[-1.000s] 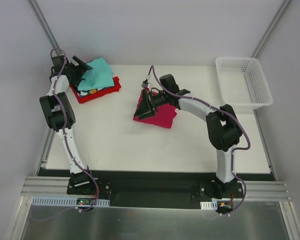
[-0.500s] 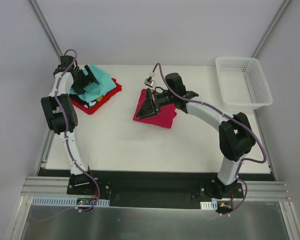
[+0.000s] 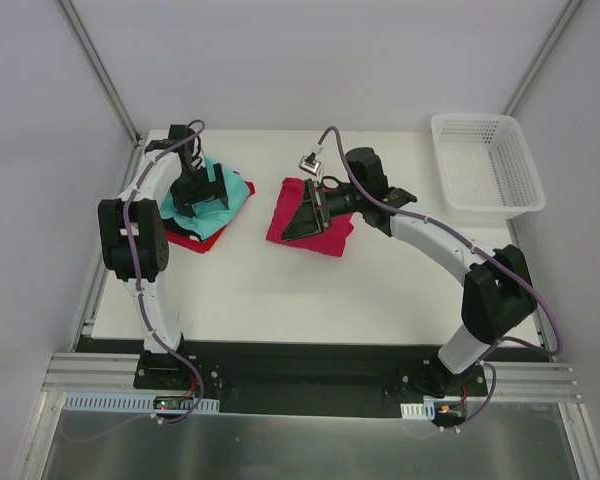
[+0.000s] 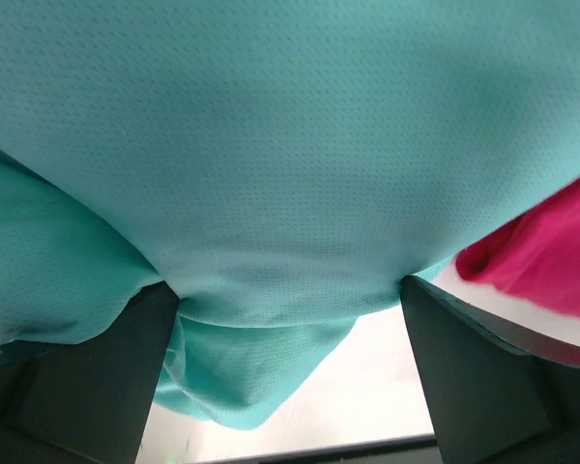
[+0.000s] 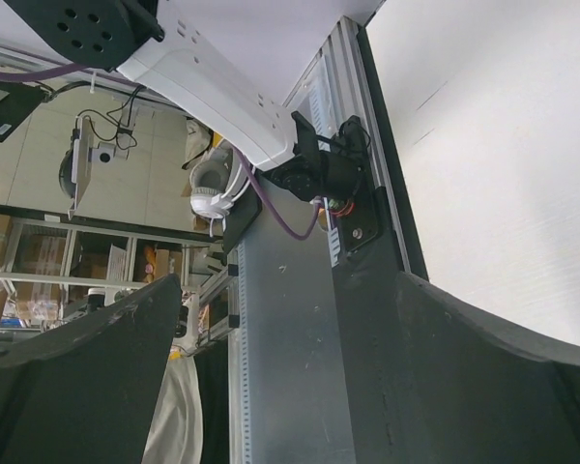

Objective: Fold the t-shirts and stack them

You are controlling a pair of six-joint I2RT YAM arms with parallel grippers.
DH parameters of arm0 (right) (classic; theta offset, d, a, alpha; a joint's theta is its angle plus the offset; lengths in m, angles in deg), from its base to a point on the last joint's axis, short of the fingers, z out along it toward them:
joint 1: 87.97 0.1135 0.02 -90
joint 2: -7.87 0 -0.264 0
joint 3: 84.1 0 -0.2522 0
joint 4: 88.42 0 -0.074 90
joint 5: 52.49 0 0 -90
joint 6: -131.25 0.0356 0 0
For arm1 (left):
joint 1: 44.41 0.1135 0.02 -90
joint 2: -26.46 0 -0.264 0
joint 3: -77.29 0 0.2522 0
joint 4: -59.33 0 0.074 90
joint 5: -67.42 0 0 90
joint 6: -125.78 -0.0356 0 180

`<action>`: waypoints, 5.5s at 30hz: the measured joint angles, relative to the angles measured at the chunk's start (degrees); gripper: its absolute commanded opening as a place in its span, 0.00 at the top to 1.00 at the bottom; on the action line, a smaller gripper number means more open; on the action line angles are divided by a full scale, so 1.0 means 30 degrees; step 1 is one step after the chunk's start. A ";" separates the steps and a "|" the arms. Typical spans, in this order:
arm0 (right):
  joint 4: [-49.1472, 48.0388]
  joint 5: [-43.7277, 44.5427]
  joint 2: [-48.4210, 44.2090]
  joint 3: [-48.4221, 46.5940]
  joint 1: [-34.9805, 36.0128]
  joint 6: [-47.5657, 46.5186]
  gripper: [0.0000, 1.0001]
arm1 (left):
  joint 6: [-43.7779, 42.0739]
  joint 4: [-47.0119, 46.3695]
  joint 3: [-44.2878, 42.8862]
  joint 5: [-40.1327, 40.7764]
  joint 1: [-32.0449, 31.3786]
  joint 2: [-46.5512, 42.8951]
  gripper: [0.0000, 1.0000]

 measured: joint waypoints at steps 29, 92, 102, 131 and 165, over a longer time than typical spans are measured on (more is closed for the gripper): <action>0.0852 0.0321 -0.2470 0.1705 0.0372 -0.0692 0.04 | 0.0933 0.2353 -0.3847 0.5260 -0.0160 -0.2900 0.01; 0.1661 0.0313 -0.2412 0.2244 0.1035 -0.1537 0.04 | -0.0095 0.1224 0.1348 0.6572 0.3628 -0.4320 0.01; 0.1858 0.0313 -0.2404 0.2244 0.1049 -0.1683 0.04 | -0.0058 0.0415 0.0947 0.5195 0.3424 -0.5136 0.01; 0.3599 0.0984 -0.1188 0.1982 0.0969 -0.2798 0.04 | 0.0561 -0.3322 -0.2222 -0.3840 0.2623 0.0860 0.01; 0.6564 0.0954 -0.2040 0.2076 0.0933 -0.5166 0.04 | -0.1705 -0.1778 -0.5595 0.9151 0.4575 0.3657 0.01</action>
